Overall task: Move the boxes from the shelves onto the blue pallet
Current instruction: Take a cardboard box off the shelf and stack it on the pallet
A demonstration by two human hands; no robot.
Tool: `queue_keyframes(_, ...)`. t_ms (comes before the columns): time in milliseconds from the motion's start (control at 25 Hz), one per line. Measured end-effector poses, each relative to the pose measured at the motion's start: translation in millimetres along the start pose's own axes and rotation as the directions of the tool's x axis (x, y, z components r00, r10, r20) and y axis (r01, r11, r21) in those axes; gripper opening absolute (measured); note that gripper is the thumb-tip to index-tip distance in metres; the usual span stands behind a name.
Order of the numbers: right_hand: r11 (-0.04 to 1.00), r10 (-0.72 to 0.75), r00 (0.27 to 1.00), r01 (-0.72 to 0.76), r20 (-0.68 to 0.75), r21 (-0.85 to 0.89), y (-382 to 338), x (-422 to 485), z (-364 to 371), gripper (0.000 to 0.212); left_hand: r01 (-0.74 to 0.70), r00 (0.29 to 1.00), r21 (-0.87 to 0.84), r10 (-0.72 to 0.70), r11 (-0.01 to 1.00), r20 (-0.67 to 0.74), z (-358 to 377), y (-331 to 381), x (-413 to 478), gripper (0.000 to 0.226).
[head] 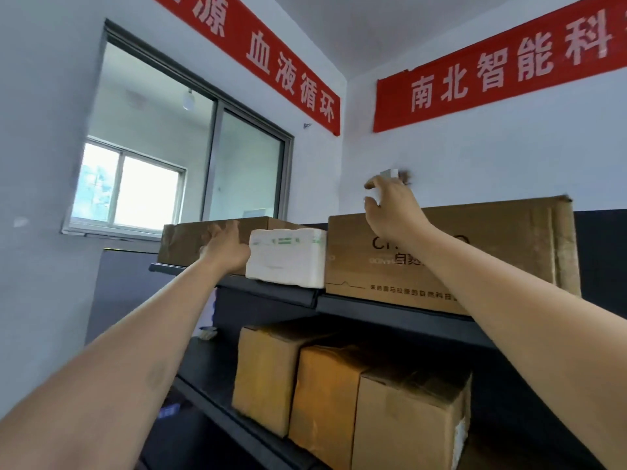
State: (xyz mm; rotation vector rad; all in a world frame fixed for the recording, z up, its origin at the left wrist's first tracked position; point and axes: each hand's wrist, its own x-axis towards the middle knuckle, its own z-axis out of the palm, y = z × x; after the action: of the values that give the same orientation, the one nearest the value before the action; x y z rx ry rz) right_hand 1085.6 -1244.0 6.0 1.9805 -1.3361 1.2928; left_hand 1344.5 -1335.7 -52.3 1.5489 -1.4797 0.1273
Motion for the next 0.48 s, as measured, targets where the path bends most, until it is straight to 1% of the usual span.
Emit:
queue_keyframes(120,0.997,-0.040,0.996,0.034,0.081,0.074,-25,11,41,0.037,-0.006,0.997,0.062,0.011,0.998,-0.077,-22,-24,14,0.055)
queue_keyframes(240,0.994,-0.078,0.987,0.067,0.138,0.085,-40,27,76,0.037,-0.049,0.991,0.042,0.054,0.998,-0.120,-27,-41,39,0.052)
queue_keyframes(360,0.996,-0.065,0.986,0.057,0.152,0.063,-39,50,108,0.034,-0.108,0.986,0.078,0.117,0.991,-0.119,-7,-44,75,0.049)
queue_keyframes(480,0.999,-0.047,0.986,0.048,0.157,0.000,-35,78,131,0.032,-0.152,0.984,0.051,0.156,0.987,-0.089,29,-40,116,0.047)
